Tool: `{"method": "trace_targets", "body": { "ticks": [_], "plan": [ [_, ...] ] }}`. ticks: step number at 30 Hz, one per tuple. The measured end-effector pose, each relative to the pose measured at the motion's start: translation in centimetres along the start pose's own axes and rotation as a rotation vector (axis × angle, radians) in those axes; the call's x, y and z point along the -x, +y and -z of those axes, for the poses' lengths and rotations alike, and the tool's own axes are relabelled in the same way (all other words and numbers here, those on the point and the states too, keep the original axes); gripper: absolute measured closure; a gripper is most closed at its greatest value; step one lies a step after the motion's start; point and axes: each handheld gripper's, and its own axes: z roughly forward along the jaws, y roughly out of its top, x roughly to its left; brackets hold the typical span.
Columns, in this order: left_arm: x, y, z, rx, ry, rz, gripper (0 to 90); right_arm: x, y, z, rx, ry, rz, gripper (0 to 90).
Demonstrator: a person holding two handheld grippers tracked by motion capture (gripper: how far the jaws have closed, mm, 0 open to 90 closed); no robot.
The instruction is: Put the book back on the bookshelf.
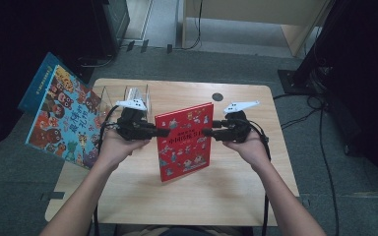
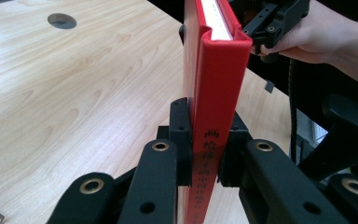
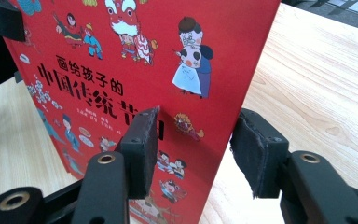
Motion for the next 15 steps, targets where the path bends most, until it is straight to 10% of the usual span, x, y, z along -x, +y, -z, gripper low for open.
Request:
{"method": "trace_targets", "body": {
  "ticks": [15],
  "plan": [
    [-0.31, 0.13, -0.87, -0.022, -0.002, 0.034, 78.0, -0.51, 0.10, -0.08, 0.004, -0.019, -0.017, 55.4]
  ]
}}
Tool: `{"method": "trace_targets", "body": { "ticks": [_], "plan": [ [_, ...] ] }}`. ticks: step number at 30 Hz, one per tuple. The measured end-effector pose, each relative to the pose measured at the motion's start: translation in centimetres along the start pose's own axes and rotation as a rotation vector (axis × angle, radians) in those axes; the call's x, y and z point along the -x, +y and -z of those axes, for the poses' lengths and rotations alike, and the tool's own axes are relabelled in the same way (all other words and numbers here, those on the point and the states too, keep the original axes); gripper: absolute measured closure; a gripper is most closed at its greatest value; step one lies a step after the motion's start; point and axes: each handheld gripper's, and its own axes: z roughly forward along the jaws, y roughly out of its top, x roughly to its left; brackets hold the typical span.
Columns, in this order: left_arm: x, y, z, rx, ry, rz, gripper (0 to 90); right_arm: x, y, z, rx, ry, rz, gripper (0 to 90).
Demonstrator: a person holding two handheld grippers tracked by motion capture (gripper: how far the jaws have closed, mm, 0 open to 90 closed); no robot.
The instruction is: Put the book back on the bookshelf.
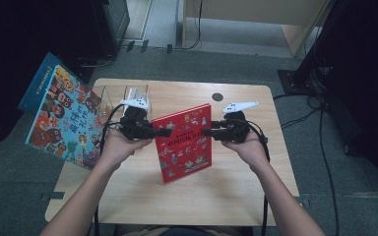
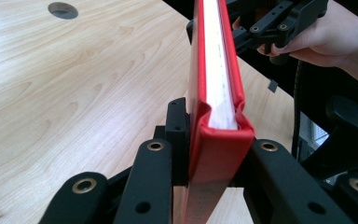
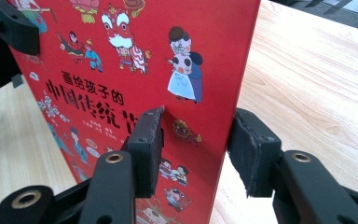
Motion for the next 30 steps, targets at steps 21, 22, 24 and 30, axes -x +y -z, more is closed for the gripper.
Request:
{"method": "trace_targets", "body": {
  "ticks": [21, 22, 24, 30],
  "plan": [
    [0.3, 1.2, 1.2, 0.032, 0.017, 0.063, 80.2, 0.1, -2.0, -0.4, 0.051, -0.004, 0.033, 44.4],
    [0.3, 1.2, 1.5, 0.033, 0.023, 0.060, 80.2, 0.2, -2.3, -0.6, 0.049, -0.007, 0.034, 43.6],
    [0.4, 1.2, 1.9, 0.041, 0.033, 0.056, 80.1, 0.3, -2.7, -0.7, 0.041, -0.013, 0.034, 42.7],
    [0.7, 1.5, 3.0, 0.047, 0.049, 0.046, 80.2, 0.5, -4.3, -1.3, 0.030, -0.017, 0.030, 42.0]
  ]
}}
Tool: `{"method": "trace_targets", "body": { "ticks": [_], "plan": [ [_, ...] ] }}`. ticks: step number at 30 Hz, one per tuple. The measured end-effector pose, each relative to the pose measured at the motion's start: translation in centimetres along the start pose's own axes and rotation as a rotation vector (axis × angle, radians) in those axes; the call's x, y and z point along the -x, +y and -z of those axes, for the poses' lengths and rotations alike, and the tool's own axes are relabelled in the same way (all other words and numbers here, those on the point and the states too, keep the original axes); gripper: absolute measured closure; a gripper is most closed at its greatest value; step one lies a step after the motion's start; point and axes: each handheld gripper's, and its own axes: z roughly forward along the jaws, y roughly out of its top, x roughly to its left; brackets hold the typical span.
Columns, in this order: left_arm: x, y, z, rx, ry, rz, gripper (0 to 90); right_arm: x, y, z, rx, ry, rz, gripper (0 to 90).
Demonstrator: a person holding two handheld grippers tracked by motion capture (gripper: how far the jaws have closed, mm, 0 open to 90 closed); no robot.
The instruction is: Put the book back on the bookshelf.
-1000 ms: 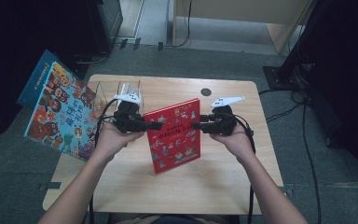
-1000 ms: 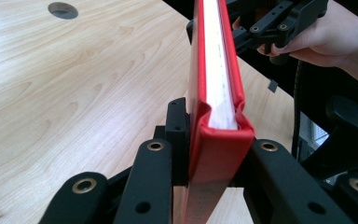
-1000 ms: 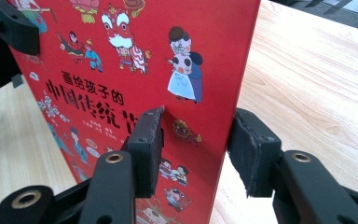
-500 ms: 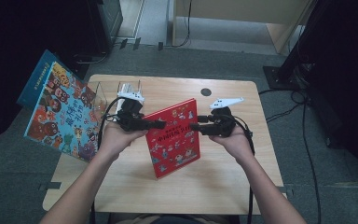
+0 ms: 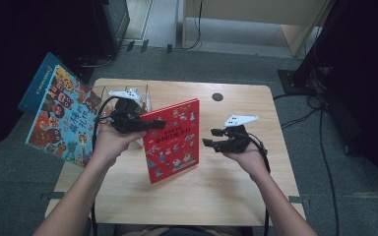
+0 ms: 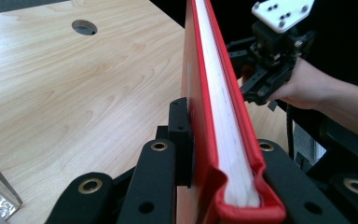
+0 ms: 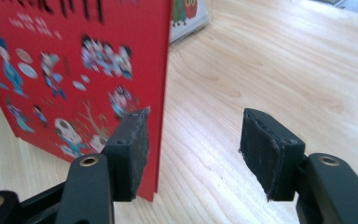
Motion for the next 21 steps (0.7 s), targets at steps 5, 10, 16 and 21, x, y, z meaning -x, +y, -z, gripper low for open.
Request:
{"method": "trace_targets", "body": {
  "ticks": [5, 10, 16, 21],
  "plan": [
    [0.2, 0.2, 0.6, 0.010, 0.007, 0.003, 80.1, 0.1, -1.0, -0.5, -0.011, -0.004, -0.001, 40.8],
    [0.2, 0.1, 1.2, 0.015, 0.024, 0.006, 80.1, 0.3, -2.1, -1.1, -0.025, -0.005, -0.001, 40.5],
    [0.0, -0.1, 2.2, 0.015, 0.045, 0.022, 80.1, 0.3, -3.1, -1.8, -0.047, -0.024, 0.022, 41.7],
    [0.0, -0.3, 3.1, 0.020, 0.070, 0.017, 80.1, 0.6, -3.9, -2.4, -0.099, -0.031, 0.007, 39.5]
  ]
}}
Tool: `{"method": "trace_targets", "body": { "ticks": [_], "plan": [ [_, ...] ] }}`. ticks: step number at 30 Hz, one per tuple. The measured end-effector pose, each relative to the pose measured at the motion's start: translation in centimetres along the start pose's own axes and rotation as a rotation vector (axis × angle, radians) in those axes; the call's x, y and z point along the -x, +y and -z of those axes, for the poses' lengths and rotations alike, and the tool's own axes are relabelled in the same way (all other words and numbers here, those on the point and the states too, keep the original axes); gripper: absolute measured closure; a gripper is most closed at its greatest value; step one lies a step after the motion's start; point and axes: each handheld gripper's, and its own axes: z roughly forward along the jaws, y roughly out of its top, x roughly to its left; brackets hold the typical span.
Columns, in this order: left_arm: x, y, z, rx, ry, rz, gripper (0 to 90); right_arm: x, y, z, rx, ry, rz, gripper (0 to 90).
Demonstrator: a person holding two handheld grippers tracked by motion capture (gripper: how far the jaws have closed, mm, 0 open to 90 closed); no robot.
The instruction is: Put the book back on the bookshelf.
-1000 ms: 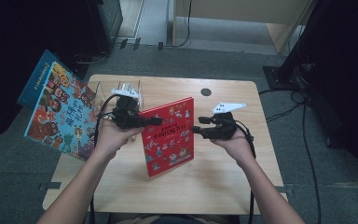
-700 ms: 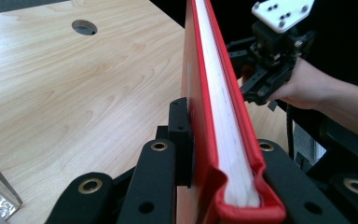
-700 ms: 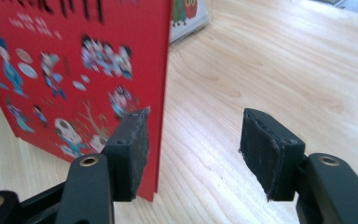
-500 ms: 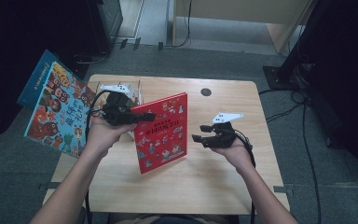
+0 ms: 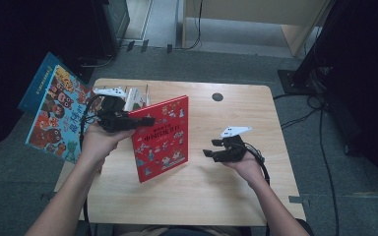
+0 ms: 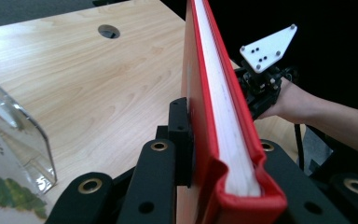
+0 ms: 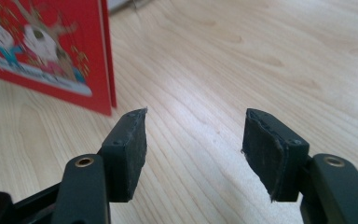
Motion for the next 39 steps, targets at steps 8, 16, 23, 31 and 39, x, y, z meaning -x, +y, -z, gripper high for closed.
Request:
{"method": "trace_targets", "body": {
  "ticks": [8, 16, 23, 31, 39],
  "plan": [
    [-0.3, -0.7, 1.7, 0.017, 0.025, 0.012, 80.1, 0.1, -0.8, -1.0, -0.019, -0.026, 0.016, 39.1],
    [-1.0, -1.7, 3.6, 0.037, 0.046, 0.043, 80.1, 0.3, -1.7, -1.9, -0.046, -0.045, -0.003, 38.4],
    [-1.5, -2.4, 5.0, 0.050, 0.056, 0.058, 80.0, 0.4, -2.5, -2.3, -0.050, -0.063, -0.002, 38.4],
    [-1.9, -3.3, 6.6, 0.073, 0.078, 0.076, 80.0, 0.6, -3.0, -2.4, -0.065, -0.088, -0.019, 38.3],
    [-2.3, -4.1, 7.9, 0.089, 0.099, 0.092, 80.0, 0.6, -3.2, -2.6, -0.055, -0.113, -0.008, 39.0]
  ]
}}
